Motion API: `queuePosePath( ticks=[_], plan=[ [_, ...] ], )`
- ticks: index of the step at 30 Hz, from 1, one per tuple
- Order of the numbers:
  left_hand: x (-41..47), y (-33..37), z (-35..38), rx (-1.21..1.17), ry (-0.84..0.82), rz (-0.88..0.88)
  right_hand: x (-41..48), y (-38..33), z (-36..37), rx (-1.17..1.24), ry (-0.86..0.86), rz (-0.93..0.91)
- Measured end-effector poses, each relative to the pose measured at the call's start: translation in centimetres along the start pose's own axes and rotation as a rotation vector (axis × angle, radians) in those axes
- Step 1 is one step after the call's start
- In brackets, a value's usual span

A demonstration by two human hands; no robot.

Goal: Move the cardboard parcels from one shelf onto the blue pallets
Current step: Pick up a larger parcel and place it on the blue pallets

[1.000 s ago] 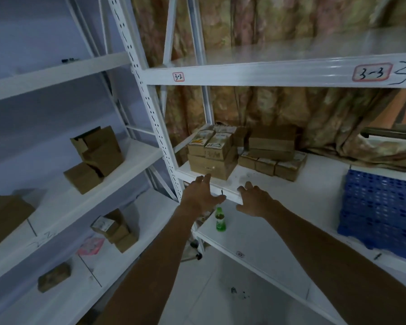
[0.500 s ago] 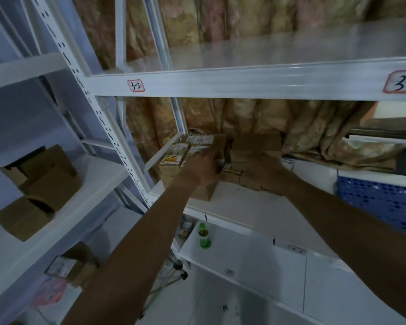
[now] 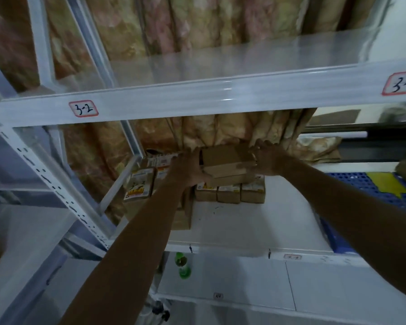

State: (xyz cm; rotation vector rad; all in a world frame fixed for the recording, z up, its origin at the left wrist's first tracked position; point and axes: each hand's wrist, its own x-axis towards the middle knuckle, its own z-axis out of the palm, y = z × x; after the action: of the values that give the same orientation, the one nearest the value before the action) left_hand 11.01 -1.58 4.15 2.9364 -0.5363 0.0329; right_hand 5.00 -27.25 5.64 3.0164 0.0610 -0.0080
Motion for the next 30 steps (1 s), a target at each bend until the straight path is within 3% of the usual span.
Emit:
queuePosePath(
  ticks=[4, 12, 20, 30],
  plan=[
    [2.0, -0.9, 0.0, 0.056, -0.041, 0.023, 1.8, 0.3, -0.2, -0.087, -0.058, 0.052],
    [5.5, -0.3, 1.8, -0.046, -0.232, 0.059, 5.5, -0.8, 0.1, 0.092, -0.205, 0.045],
    [5.6, 1.4, 2.9, -0.109, -0.24, 0.094, 6.2, -1.5, 2.0, 0.236, -0.222, 0.098],
    [5.1, 1.6, 3.7, -0.103, -0.211, 0.139, 5.5, -3.4, 3.3, 0.23, -0.233, 0.095]
  ],
)
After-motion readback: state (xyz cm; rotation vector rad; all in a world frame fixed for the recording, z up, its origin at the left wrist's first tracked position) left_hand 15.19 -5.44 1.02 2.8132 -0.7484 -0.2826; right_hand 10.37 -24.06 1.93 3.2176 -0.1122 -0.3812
